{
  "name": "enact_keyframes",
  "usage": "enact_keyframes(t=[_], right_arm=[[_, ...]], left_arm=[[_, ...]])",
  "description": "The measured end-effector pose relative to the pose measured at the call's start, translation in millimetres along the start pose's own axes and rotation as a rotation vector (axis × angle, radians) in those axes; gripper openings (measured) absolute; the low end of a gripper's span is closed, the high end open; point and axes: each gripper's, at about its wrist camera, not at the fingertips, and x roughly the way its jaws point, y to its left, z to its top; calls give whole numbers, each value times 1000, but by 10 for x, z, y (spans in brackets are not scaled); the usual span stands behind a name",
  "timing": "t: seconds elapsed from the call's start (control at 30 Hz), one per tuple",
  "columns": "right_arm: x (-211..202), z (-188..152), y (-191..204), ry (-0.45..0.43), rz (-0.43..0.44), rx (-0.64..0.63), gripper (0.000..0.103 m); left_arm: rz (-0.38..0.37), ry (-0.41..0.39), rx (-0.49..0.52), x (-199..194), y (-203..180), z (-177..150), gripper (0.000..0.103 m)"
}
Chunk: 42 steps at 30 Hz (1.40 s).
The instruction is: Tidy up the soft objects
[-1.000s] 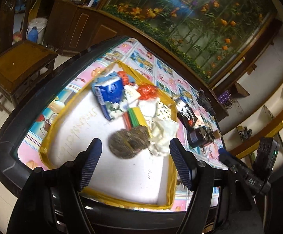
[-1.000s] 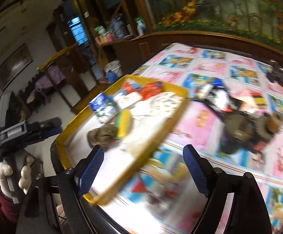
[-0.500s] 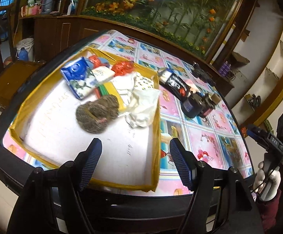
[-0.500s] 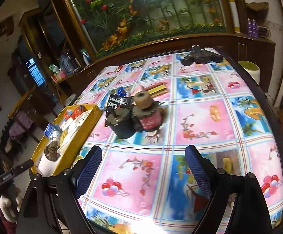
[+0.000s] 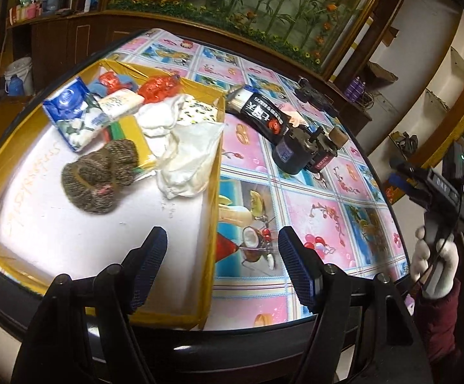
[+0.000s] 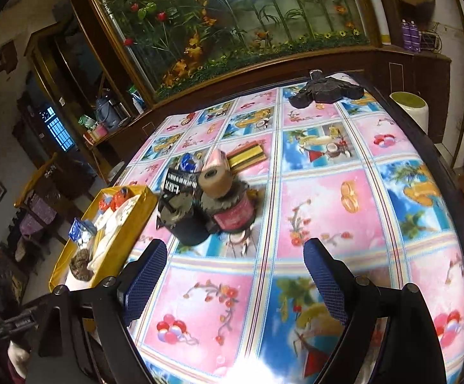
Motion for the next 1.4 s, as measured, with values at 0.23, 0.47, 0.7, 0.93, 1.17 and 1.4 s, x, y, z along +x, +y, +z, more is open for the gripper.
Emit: enact_keyframes(t=[0.23,0.47,0.7,0.93,1.17,1.4], right_arm=[[465,708,116,108,-26,-54,88],[1237,1250,442,259,-65,-192,88],[2036,1575,512,409,-54,-281,87],[2512,1611,412,507,-15,-289,85],[2743,1513,389,563,22,-295,71],[2780,1438,508,566,64,-309,31]], left_arm=[[-85,31,-43,213,-50,343,71],[-101,55,-57,619,-156,1178,71],[-136,120,-145,1343,-117,1943,71],[-70,233,-113,1960,-237,2137,71],[77,301,9,2309,-463,2065,79],[76,238,220,2119,-807,1955,65]])
